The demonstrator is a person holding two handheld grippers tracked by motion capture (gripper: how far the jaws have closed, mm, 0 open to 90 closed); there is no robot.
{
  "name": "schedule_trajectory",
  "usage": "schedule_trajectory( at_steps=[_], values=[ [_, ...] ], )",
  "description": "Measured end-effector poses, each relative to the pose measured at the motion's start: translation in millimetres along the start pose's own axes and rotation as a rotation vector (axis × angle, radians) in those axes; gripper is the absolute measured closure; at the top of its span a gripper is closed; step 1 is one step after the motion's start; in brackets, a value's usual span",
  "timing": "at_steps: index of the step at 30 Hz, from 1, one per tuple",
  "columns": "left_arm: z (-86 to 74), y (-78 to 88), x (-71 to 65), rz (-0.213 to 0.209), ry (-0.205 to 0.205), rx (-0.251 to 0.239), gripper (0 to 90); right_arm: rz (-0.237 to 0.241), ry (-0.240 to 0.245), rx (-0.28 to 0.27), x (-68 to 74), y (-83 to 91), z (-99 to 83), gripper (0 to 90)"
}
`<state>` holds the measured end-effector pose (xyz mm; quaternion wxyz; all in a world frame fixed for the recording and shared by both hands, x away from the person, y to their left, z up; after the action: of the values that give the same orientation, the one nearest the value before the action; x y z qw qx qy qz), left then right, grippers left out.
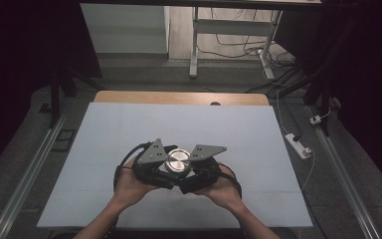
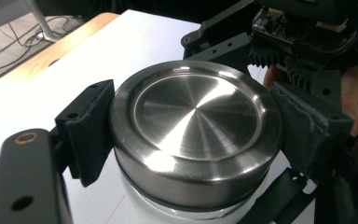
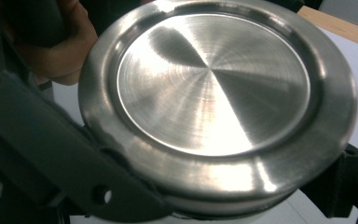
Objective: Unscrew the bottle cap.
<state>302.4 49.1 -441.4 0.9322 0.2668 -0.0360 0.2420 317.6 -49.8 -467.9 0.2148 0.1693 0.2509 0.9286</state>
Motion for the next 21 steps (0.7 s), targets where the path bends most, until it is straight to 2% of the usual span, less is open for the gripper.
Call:
schedule_trajectory(
  at_steps=[6,10,11,14,16,18,20,21],
  values=[
    [-0.7,-0.9,0.6,-0.006,0.011,0.003,19.8,-0.002,-0.003,-0.001,-0.4,-0.2,0.0,15.1],
    [-1.3,-2.0,3.1,-0.039,0.082,0.025,19.2,-0.024,-0.007,0.001,-0.8,-1.5,-0.8,15.1],
    [-1.2,-1.6,3.7,-0.048,0.088,0.024,19.1,-0.03,-0.006,-0.001,-1.0,-1.6,-0.6,15.1],
    [1.1,6.8,7.3,-0.103,0.103,-0.018,18.2,-0.029,-0.006,-0.008,-0.7,-0.2,0.0,15.1],
    [4.3,16.7,10.9,-0.164,0.115,-0.06,15.1,-0.026,-0.005,-0.012,-1.7,0.9,0.7,15.1],
    [6.2,27.8,13.7,-0.224,0.08,-0.092,10.9,-0.016,-0.013,-0.018,-2.8,2.8,1.0,15.1],
    [4.2,35.5,15.2,-0.317,0.053,-0.093,2.7,0.018,0.002,-0.011,-2.4,4.6,0.4,15.0],
    [2.0,38.3,15.6,-0.333,0.024,-0.096,2.9,0.039,0.016,-0.007,-1.2,5.4,-0.2,15.1]
  ],
)
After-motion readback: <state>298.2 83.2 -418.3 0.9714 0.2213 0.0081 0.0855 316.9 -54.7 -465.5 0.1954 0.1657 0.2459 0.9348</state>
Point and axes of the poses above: each handheld gripper's, and its own axes: y roughly backward along the jaws, z roughly out of its top, x roughly to its left, the point moved 6 cm from there along -y, roughly forward along the jaws, and after that the axes turned 10 degrees about -y, right-handed, at the moved point
